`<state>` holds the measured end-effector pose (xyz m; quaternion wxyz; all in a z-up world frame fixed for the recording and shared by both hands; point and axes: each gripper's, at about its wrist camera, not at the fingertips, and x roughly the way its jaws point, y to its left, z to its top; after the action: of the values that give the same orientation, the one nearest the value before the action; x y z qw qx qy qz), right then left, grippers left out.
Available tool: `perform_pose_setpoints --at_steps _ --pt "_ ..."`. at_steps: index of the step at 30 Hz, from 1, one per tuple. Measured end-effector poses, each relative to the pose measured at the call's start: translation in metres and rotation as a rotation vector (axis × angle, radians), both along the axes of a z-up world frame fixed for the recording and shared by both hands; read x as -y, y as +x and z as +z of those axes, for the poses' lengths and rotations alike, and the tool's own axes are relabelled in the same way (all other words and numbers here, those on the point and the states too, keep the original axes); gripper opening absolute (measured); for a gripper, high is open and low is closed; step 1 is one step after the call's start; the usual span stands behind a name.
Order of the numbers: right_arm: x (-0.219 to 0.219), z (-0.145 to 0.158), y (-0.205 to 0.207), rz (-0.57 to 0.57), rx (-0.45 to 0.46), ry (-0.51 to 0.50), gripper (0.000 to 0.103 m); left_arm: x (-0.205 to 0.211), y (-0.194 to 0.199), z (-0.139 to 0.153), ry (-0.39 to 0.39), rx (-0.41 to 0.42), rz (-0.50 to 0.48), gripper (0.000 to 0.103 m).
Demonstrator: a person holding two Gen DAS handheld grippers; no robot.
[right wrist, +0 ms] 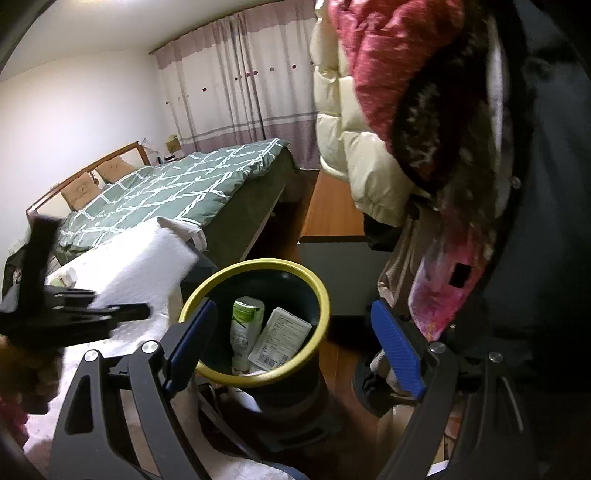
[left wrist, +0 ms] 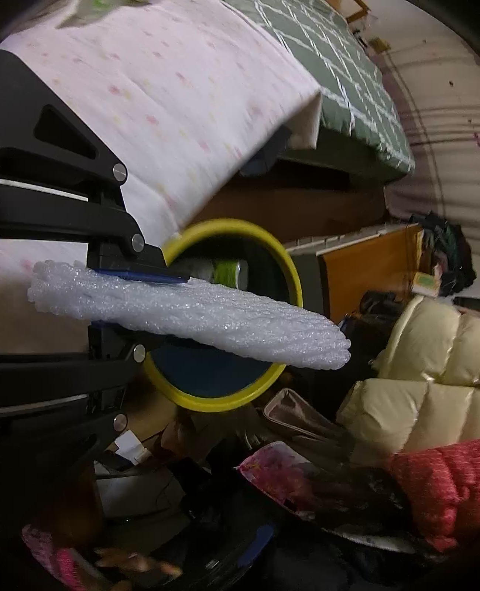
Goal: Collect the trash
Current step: 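Lower the foam net into the yellow bin and open the left tool, then grasp the clear green-rimmed plastic container with the right tool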
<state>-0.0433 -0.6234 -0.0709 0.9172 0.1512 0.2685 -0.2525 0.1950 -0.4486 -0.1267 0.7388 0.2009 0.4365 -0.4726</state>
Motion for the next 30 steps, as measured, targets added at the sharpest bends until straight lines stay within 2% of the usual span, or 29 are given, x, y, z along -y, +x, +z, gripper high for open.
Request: perform_pose_setpoints --at_steps 6,8,10,13,16,18,21,26,30 --pt "0.012 -0.001 -0.019 -0.023 0.015 0.008 0.081 0.055 0.005 -0.021 0.056 -0.003 -0.016 0.016" --pt "0.016 -0.004 -0.021 -0.028 0.013 0.016 0.081 0.069 0.005 -0.028 0.073 0.005 -0.011 0.025" --pt "0.018 -0.006 -0.021 -0.031 0.007 0.022 0.081 0.072 0.006 -0.034 0.08 0.003 -0.004 0.049" --pt "0.021 -0.009 -0.02 -0.03 0.004 0.037 0.081 0.076 0.004 -0.036 0.068 0.0 0.006 0.066" --pt "0.02 -0.01 -0.019 -0.025 0.002 0.037 0.081 0.068 0.006 -0.029 0.047 -0.009 0.025 0.069" --pt "0.019 -0.01 -0.015 -0.019 0.001 0.038 0.081 0.051 0.006 -0.018 0.009 -0.006 0.046 0.07" --pt "0.016 -0.011 -0.01 -0.007 -0.002 0.037 0.082 0.014 0.007 0.005 -0.06 0.038 0.1 0.08" --pt "0.003 -0.014 0.008 0.042 -0.02 0.041 0.082 -0.075 0.016 0.027 -0.135 0.083 0.238 0.083" --pt "-0.02 -0.016 0.032 0.113 -0.041 0.033 0.082 -0.168 0.024 0.033 -0.187 0.128 0.402 0.086"
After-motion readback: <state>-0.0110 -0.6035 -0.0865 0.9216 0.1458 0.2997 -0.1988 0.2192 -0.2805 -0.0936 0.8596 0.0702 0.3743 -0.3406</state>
